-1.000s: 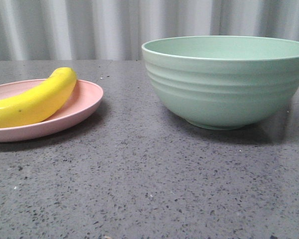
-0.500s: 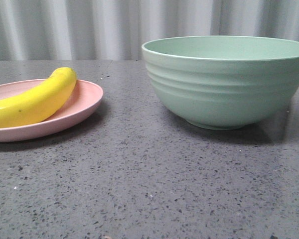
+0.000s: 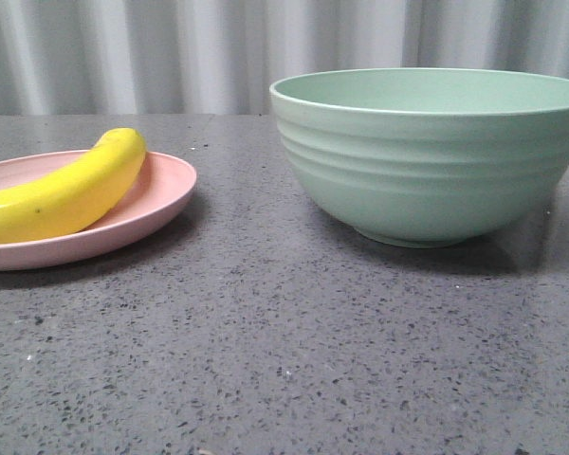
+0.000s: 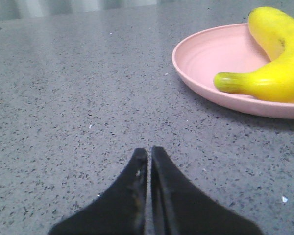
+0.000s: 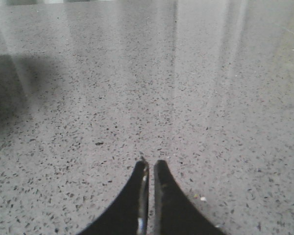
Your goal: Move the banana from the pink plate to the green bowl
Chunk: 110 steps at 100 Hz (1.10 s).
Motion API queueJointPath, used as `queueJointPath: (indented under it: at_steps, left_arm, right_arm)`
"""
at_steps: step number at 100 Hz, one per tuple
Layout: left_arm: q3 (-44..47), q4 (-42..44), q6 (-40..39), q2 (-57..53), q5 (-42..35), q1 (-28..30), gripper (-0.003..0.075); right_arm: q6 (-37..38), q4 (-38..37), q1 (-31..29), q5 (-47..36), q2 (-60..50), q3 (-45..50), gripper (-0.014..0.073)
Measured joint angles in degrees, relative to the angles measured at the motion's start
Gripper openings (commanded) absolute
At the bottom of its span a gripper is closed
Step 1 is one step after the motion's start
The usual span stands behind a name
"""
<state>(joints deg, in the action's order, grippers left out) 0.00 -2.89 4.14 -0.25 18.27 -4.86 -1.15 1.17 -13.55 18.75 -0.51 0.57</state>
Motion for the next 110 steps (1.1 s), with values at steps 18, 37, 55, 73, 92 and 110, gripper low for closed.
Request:
queueJointPath:
  at_steps: [18,37,55,73,92,110]
  left_arm:
    - [0.0,0.0,0.0,0.0,0.0,0.0,-0.002]
    - [0.1,0.0,0.0,0.0,-0.3,0.0,-0.002]
    - [0.1,0.0,0.0,0.0,-2.3,0.0,-0.002]
    - [0.1,0.0,0.0,0.0,-4.3,0.0,-0.002]
    - [0.1,-0.1,0.0,0.0,-6.5,0.0,-0.002]
    - [0.1,-0.4,0.0,0.0,-9.3,0.0,-0.002]
  right_arm:
    - [0.0,0.0,0.0,0.0,0.0,0.0,-0.0064]
    - [0.0,0.0,0.0,-1.2,-0.1,0.0,-0.0064]
    - [0.0,0.0,0.0,-6.8,-0.1,0.0,-0.0064]
    - [0.0,0.0,0.0,-13.1,-0.1,0.0,-0.0064]
    - [0.0,0.6,0.0,-15.0,-0.1,0.0,-0.0064]
    - [0.0,0.9,0.0,-15.3,-0.1,0.0,-0.0064]
